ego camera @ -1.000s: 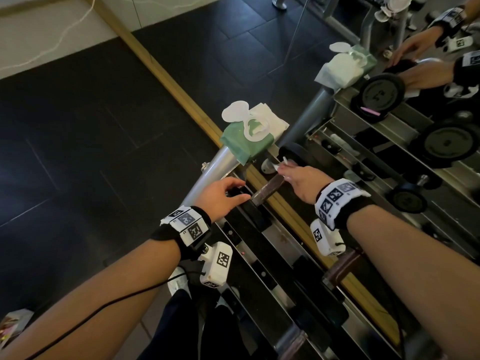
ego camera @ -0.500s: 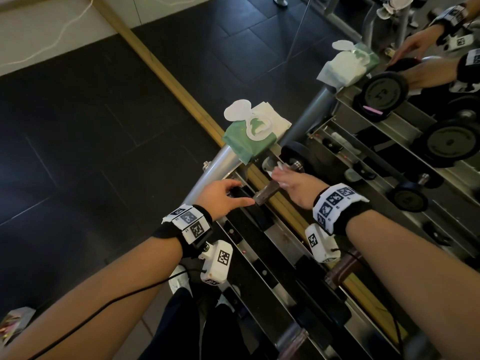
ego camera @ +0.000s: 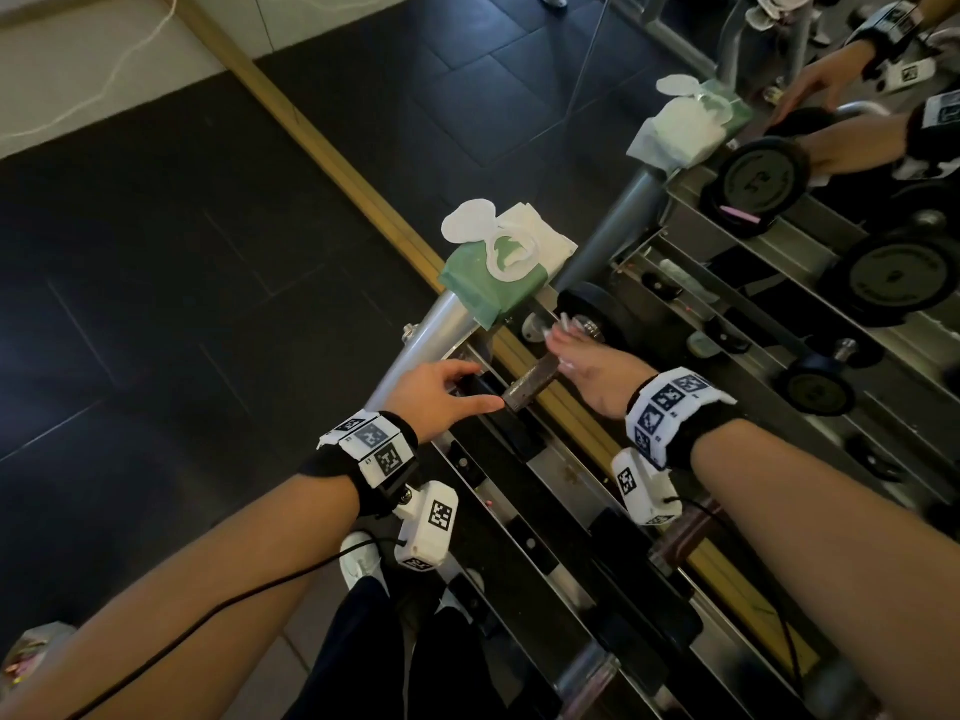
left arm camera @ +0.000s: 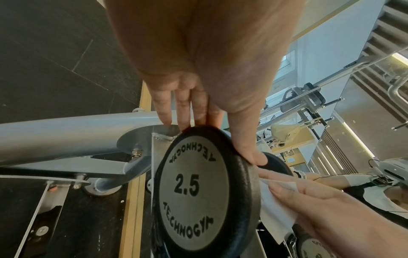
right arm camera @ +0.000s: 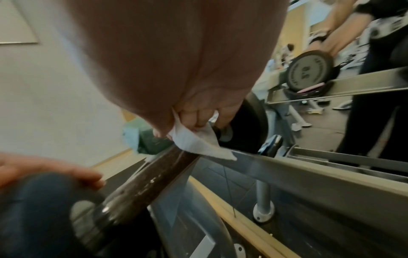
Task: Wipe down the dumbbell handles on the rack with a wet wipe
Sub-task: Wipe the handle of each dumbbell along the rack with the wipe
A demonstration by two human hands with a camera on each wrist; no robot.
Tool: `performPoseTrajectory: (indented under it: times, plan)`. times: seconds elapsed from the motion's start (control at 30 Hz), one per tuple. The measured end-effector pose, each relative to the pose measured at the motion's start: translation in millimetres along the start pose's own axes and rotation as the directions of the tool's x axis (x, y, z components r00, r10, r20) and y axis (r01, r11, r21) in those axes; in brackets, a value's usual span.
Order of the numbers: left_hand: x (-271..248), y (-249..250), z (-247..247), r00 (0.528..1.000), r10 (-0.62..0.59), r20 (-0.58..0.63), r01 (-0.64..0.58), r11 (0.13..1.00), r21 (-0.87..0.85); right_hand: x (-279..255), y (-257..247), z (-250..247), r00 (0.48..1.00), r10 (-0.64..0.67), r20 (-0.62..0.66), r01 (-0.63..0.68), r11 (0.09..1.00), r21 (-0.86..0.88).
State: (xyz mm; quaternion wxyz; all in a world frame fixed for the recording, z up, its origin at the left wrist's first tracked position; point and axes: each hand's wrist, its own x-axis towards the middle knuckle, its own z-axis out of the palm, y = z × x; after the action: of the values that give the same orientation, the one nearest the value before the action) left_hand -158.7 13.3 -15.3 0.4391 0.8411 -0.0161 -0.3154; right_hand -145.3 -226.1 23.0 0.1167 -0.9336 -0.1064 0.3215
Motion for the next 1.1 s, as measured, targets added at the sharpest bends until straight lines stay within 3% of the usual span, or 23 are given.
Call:
performPoseTrajectory:
  times: [0.1, 0.2, 0.3, 0.37, 0.43, 0.53, 0.73, 0.9, 1.0, 1.1]
  plan:
    - [0.8, -1.7, 0.7, 1.0, 0.005, -0.001, -0.005, 1.0, 0.008, -1.8, -2.5, 6.3, 0.999, 0.017, -0.037, -0.015, 0.998, 0.053]
    - [1.7, -1.8, 0.6, 1.0, 0.003, 0.004, -0.003, 1.0, -0.016, -14.6, -15.7, 30.6, 0.991, -0.07, -0.117, 0.084, 0.988, 0.128]
    - [3.0, -2.4, 0.7, 1.0, 0.006, 0.0, -0.006, 0.999, -0.034, -23.5, -17.8, 49.0, 0.988, -0.15, -0.022, 0.151, 0.986, 0.074]
    - [3.5, -2.6, 0.9, 1.0, 0.014, -0.007, -0.014, 1.0, -0.009, -22.8, -11.9, 47.1, 0.985, -0.169, -0.016, 0.17, 0.977, 0.127]
    - [5.0, -3.9, 0.4, 1.0, 0.012, -0.004, -0.012, 1.0, 0.006, -16.2, -5.2, 37.9, 0.984, -0.135, -0.112, 0.155, 0.969, 0.193]
    - [7.3, -6.2, -0.8, 1.0, 0.007, 0.018, -0.008, 1.0, 0.017, -3.9, 4.0, 25.3, 0.97, 0.016, -0.243, 0.051, 0.963, 0.265]
    - [11.6, -4.3, -1.7, 1.0, 0.008, 0.015, -0.009, 0.999, 0.047, -13.6, -14.2, 46.1, 0.966, 0.048, -0.254, 0.051, 0.928, 0.368]
    - [16.3, 2.0, -4.2, 0.999, 0.007, 0.031, -0.009, 0.998, 0.061, -33.0, -35.7, 63.2, 0.982, 0.053, -0.179, 0.064, 0.806, 0.588]
    - [17.9, 3.6, -4.8, 0.999, -0.013, 0.04, 0.011, 0.999, 0.049, -38.0, -33.2, 56.7, 0.982, 0.154, -0.107, -0.01, 0.61, 0.792]
    - [16.4, 3.5, -4.4, 0.999, -0.011, 0.039, 0.008, 0.997, 0.075, -43.7, -30.9, 58.1, 0.949, 0.295, -0.109, -0.036, 0.446, 0.894]
